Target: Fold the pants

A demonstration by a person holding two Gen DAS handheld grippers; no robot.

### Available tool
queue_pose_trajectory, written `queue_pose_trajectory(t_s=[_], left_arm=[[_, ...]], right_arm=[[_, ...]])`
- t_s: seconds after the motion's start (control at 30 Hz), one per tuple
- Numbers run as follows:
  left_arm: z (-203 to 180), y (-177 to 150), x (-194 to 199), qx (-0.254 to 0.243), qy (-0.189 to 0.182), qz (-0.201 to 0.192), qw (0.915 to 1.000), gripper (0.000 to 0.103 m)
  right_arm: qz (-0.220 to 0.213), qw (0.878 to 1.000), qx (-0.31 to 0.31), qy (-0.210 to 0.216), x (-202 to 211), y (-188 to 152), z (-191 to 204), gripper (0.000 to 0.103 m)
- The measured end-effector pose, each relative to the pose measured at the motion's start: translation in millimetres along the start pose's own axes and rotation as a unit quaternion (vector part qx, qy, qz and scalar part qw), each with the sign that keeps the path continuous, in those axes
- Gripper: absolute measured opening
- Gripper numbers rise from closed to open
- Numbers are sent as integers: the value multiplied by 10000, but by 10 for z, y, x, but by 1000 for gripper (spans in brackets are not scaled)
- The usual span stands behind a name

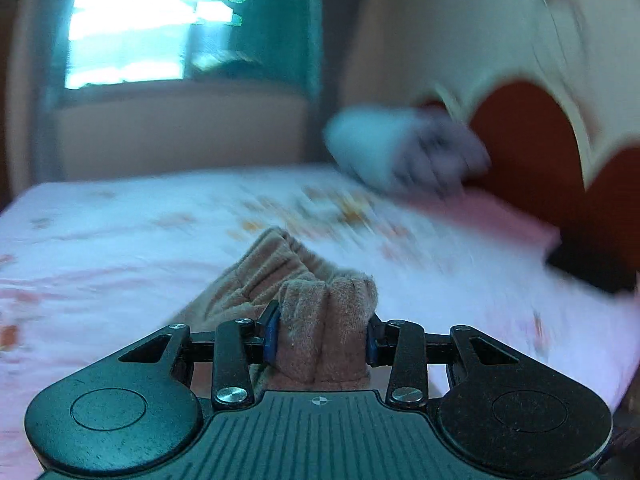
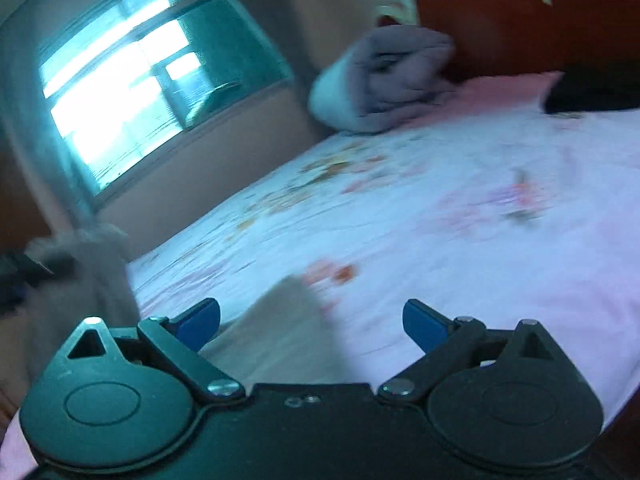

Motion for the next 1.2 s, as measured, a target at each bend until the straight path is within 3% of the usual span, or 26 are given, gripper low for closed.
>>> queue_pose_trajectory(t_s=[0.07, 0.13, 0.2, 0.23, 0.3, 0.37, 0.43, 0.5, 0.57, 0.67, 0.77, 0.8, 0.97, 1.07, 1.13, 1.2], left_arm=[[-473, -236, -470, -301, -117, 566, 9979, 42], [-731, -423, -666, -321, -117, 1094, 9934, 48], [-745, -434, -458, -187, -285, 648, 9973, 74], [-660, -415, -327, -132, -144, 514, 9985, 86], [-345, -383, -53, -5, 33, 325, 9995, 86], [97, -376, 233, 379, 209, 165, 9989, 86], [576, -415, 481, 604, 544, 36, 9967, 86], [1030, -596, 750, 789, 833, -21, 9934, 86], [1436, -839, 903, 966, 1188, 93, 9882, 87], [1898, -1242, 1092, 1222, 1549, 325, 9798, 87], [2083, -1584, 1184, 1225, 1704, 581, 9760, 87], [2100, -1702, 1162, 1135, 1705, 676, 9765, 87], [1724, -1833, 710, 544, 1299, 1041, 9845, 87], [1461, -1834, 432, 223, 1104, 1272, 9855, 87], [1344, -1834, 338, 212, 1065, 1303, 9855, 87], [1405, -1850, 293, 389, 1532, 1255, 9794, 87]], right_arm=[[18, 9992, -409, -46, 20, 94, -314, 92], [92, 9971, -754, -82, 49, 128, -614, 93], [151, 9945, -1039, 30, 76, 147, -819, 93], [175, 9927, -1176, 181, 57, 143, -875, 93], [349, 9846, -1592, 627, -2, 127, -896, 92], [613, 9691, -1920, 1421, -110, 62, -714, 92], [1072, 9530, -2087, 1915, -301, -35, -449, 90], [1551, 9389, -2170, 2174, -532, -169, -180, 88], [1824, 9323, -2234, 2183, -729, -263, -5, 83], [2076, 9377, -2114, 1814, -1020, -325, 135, 76], [2270, 9334, -2213, 1681, -1267, -375, 199, 71], [2291, 9364, -2137, 1583, -1324, -375, 233, 71], [2415, 9524, -1610, 927, -1396, -383, 319, 39], [2264, 9587, -1383, 1027, -1293, -309, 444, 33], [2047, 9600, -1357, 1342, -1133, -193, 557, 32], [1905, 9611, -1271, 1547, -996, -87, 654, 32]])
Point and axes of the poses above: each gripper's, at about its wrist camera, not at the fingertips, and x roughly against the way its jaws point, z to its left, y to its top, the point moved 7 cm from there along -x, roughly the way its jaws point, and after that the axes turned 8 degrees about z, right-handed, at the moved point
